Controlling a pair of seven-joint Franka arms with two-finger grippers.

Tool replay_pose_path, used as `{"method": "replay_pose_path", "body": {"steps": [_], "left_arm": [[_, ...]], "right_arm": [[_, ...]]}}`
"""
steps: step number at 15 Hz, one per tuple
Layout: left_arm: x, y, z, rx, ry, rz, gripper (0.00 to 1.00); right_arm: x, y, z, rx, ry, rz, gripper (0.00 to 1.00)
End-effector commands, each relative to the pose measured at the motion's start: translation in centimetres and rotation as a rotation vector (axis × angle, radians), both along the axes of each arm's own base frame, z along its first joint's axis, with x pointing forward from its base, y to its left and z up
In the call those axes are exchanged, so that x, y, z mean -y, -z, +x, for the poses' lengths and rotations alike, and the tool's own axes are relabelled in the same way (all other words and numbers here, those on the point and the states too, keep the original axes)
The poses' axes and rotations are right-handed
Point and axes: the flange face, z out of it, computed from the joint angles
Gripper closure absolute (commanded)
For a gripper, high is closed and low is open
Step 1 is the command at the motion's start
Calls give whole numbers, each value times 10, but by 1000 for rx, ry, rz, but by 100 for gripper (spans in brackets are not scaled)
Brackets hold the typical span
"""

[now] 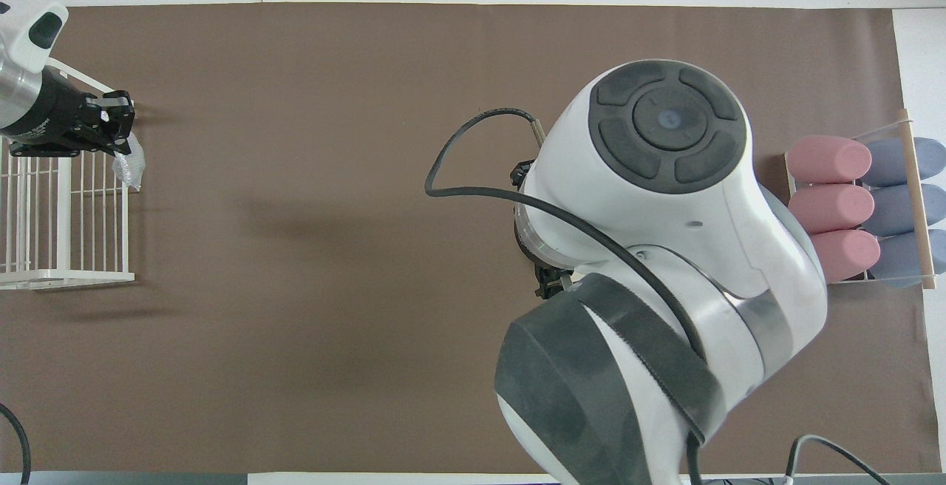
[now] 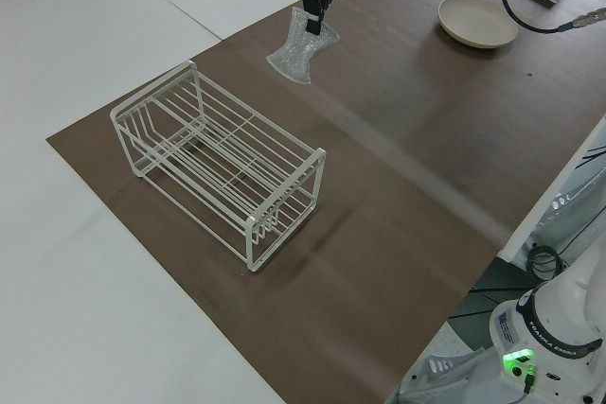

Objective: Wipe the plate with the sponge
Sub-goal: 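Grasp the clear wipe from the wire rack with the left gripper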

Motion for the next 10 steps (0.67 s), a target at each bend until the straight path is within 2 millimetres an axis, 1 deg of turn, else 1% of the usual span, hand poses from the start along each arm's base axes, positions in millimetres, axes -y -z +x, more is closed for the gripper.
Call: {"method": "replay_pose_path", "body": {"steps": [1,2,3,4,5,6,8,10], "left_arm": [[-3,-10,-5,-39,-49,-269,100],[-2,-11,-6,-48,-68,-360,100],[3,-12,-9,-57,-75,-422,100],[9,-10,-13,-70,-85,-485,100],[15,-6,-20,-81,-80,-552,100],[20,-3,-29,-82,-52,-617,100],[32,18,-52,-56,5,-743,100],[38,41,-79,30,12,-891,100]], "right_arm": [[0,-3,1,4,17,-15,0],[0,-2,1,3,17,-16,0],[-2,-1,0,5,18,-17,0],[-8,-1,-4,9,20,-18,0],[-13,4,-8,10,36,-23,0],[-16,5,-10,14,53,-20,0],[-28,1,-14,42,101,-2,4],[-30,5,-14,51,121,3,3]]}}
